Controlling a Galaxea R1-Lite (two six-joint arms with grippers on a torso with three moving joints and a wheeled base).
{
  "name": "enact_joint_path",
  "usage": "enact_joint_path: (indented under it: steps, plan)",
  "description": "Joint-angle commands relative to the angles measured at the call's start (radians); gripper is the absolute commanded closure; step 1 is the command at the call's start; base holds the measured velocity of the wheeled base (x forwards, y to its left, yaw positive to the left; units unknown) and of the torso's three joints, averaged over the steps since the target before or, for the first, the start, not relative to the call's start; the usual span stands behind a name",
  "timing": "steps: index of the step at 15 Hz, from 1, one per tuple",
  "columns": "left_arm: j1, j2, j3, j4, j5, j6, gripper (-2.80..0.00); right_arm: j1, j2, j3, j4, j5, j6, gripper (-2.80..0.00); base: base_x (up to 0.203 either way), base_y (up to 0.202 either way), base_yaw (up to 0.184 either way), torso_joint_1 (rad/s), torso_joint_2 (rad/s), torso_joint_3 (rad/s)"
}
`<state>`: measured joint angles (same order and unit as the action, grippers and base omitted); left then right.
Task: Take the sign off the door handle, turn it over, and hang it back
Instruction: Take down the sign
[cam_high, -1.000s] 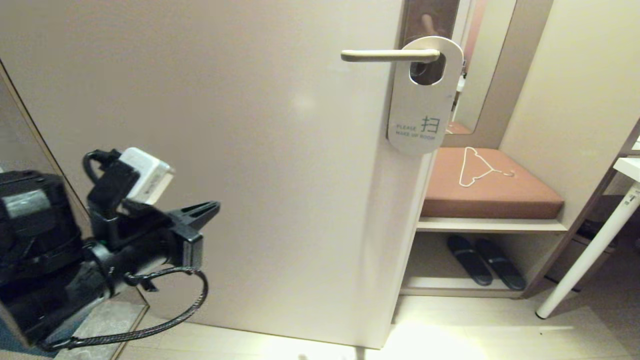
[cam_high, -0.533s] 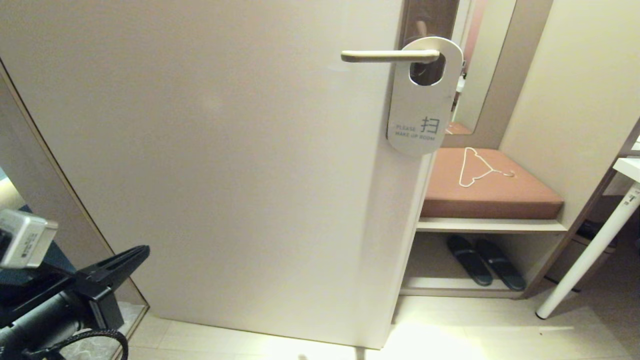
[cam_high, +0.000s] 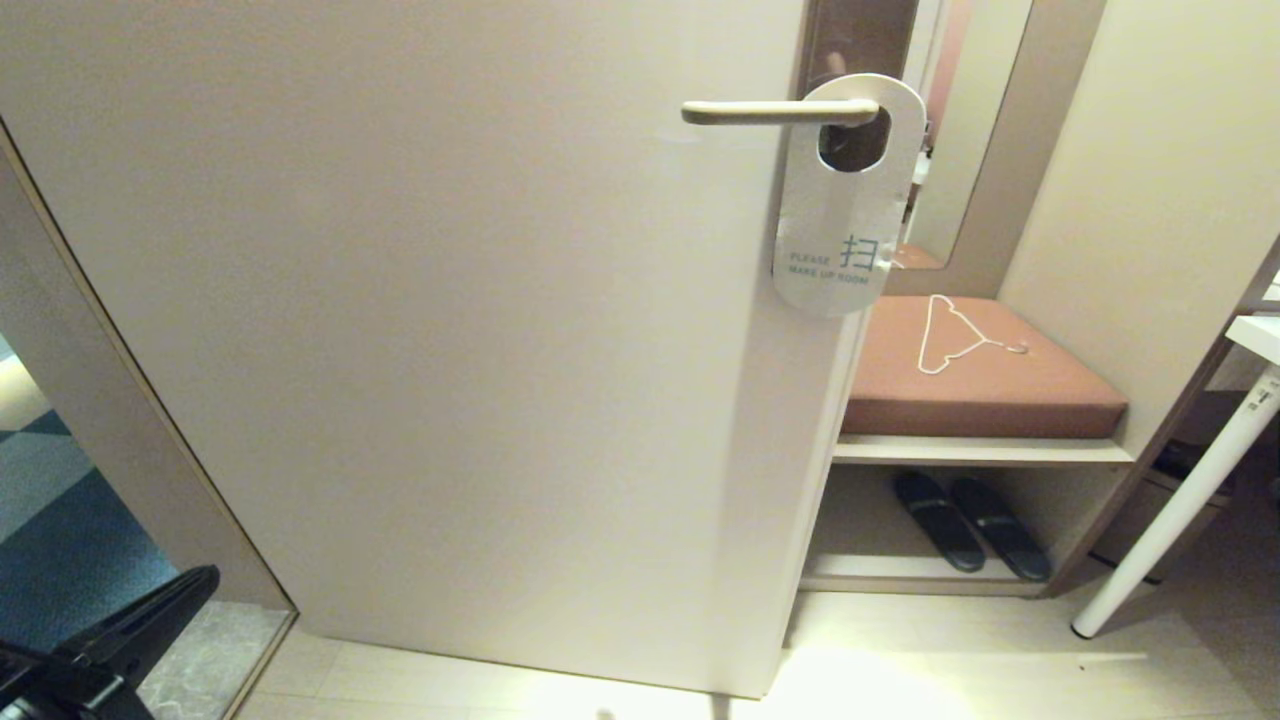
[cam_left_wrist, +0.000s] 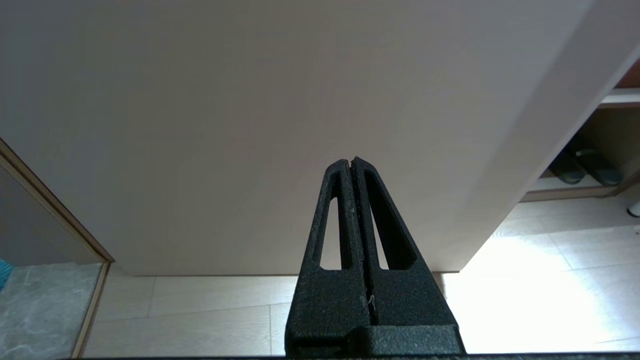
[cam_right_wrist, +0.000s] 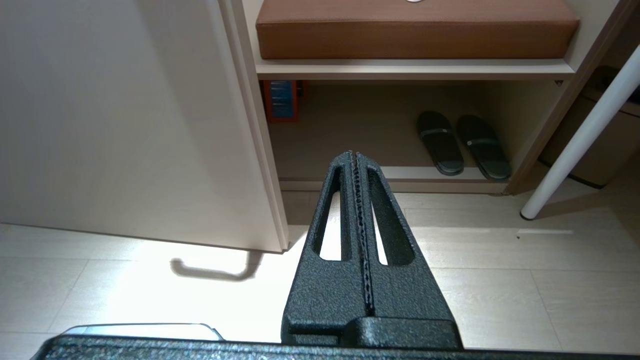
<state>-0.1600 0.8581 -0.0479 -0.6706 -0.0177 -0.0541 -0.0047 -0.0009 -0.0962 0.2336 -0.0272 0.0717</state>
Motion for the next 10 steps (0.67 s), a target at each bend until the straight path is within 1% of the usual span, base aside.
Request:
enact_joint_path:
  steps: [1,2,4,5,7,8,10]
  plan:
    - [0.000,-0.087,0.034,0.003,0.001,-0.003,0.00,0.000,0.001,0.000,0.001,0.000,0.000,0.00,0.000,0.000,0.000,0.000,0.00,0.000]
    - [0.000,-0.131,0.040,0.026,0.000,-0.015,0.00,0.000,0.001,0.000,0.001,0.000,0.000,0.00,0.000,0.000,0.000,0.000,0.00,0.000]
    - [0.000,-0.221,0.045,0.118,0.000,-0.034,0.00,0.000,0.001,0.000,0.001,0.000,0.000,0.00,0.000,0.000,0.000,0.000,0.00,0.000]
    - [0.000,-0.277,0.045,0.160,-0.001,-0.036,0.00,0.000,0.001,0.000,0.001,0.000,0.000,0.00,0.000,0.000,0.000,0.000,0.00,0.000]
    - [-0.005,-0.433,0.045,0.279,-0.003,-0.034,0.00,0.000,0.001,0.000,0.001,0.000,0.000,0.00,0.000,0.000,0.000,0.000,0.00,0.000]
    - [-0.025,-0.510,0.046,0.341,0.001,-0.030,0.00,0.000,0.001,0.000,0.001,0.000,0.000,0.00,0.000,0.000,0.000,0.000,0.00,0.000]
    - [-0.059,-0.582,0.046,0.399,0.038,-0.025,0.00,0.000,0.001,0.000,0.001,0.000,0.000,0.00,0.000,0.000,0.000,0.000,0.00,0.000]
